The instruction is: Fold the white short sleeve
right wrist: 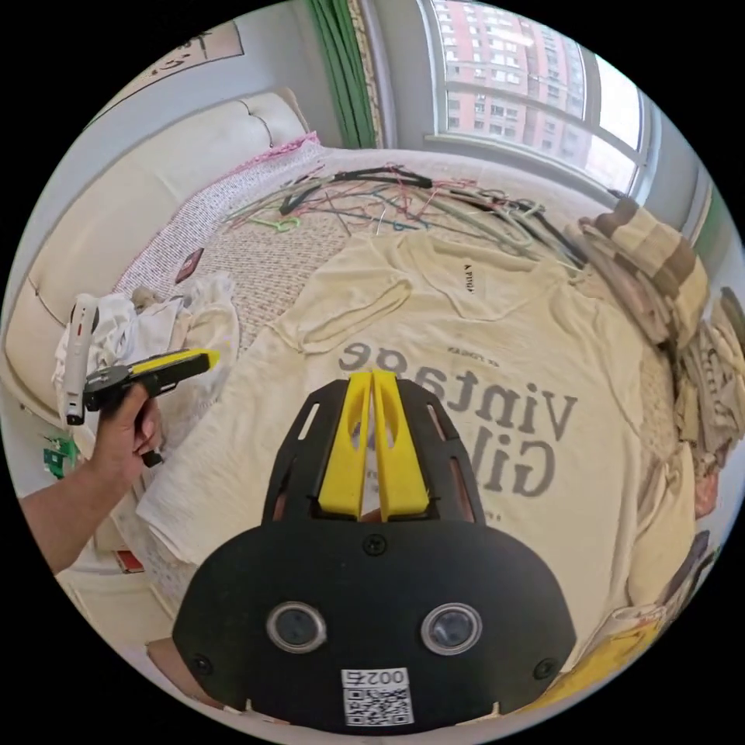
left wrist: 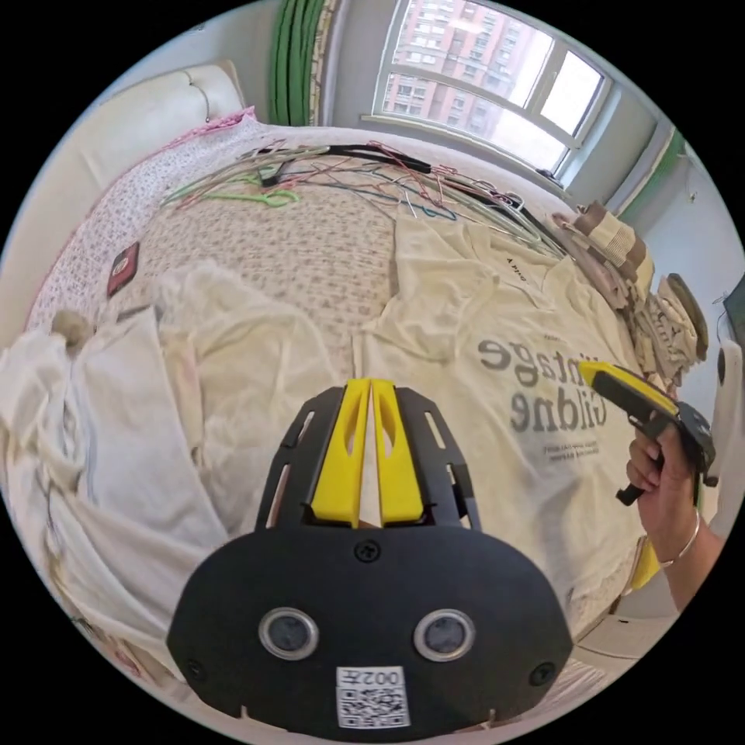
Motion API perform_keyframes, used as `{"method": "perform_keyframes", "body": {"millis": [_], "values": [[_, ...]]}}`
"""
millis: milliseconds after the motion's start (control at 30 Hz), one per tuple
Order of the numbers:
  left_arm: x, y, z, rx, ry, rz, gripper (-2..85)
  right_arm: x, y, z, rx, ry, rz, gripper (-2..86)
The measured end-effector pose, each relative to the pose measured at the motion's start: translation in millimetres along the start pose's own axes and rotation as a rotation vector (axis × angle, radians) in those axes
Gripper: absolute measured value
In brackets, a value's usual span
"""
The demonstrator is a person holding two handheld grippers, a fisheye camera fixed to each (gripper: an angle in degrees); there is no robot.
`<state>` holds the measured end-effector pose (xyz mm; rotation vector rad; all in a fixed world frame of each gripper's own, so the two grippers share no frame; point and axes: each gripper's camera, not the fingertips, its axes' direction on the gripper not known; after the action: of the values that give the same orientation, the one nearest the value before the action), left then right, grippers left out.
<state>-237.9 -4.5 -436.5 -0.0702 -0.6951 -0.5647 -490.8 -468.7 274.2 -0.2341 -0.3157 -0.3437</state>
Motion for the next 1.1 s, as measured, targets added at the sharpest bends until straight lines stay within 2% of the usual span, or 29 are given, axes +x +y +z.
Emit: {"method": "perform_keyframes", "body": {"millis": [133, 200, 267, 367, 633, 900, 1100], "values": [[-8.4, 80.0, -22.6, -0.04, 0.104, -0.045, 0.1, 18.5, 69.9, -18.3, -0.06, 0.156, 0.132, 3.7], [-2.2, 106.7, -27.0, -0.079, 0.084, -0.032, 1.3, 47.4, 113.7, -14.4, -0.236, 0.09, 0.264, 4.3], [2.6, 135.6, -22.9, -0.168, -0.01, -0.064, 1.7, 64.9, 144.9, -21.9, -0.28, 0.03, 0.324, 2.8], [7.3, 160.3, -20.5, -0.228, -0.041, -0.098, 0.8, 78.9, 185.2, -39.8, -0.309, 0.074, 0.335, 3.7], [31.8, 173.0, -24.1, -0.246, -0.11, -0.027, 4.4, 86.7, 253.4, -69.3, -0.373, 0.121, 0.237, 9.8], [38.8, 173.8, -14.5, -0.252, -0.171, -0.017, 5.9, 111.0, 294.1, -67.4, -0.4, 0.149, 0.309, 10.0], [41.2, 173.8, 21.2, -0.351, -0.263, 0.047, 5.6, 128.2, 323.8, -51.2, -0.441, 0.135, 0.296, 9.6]]}}
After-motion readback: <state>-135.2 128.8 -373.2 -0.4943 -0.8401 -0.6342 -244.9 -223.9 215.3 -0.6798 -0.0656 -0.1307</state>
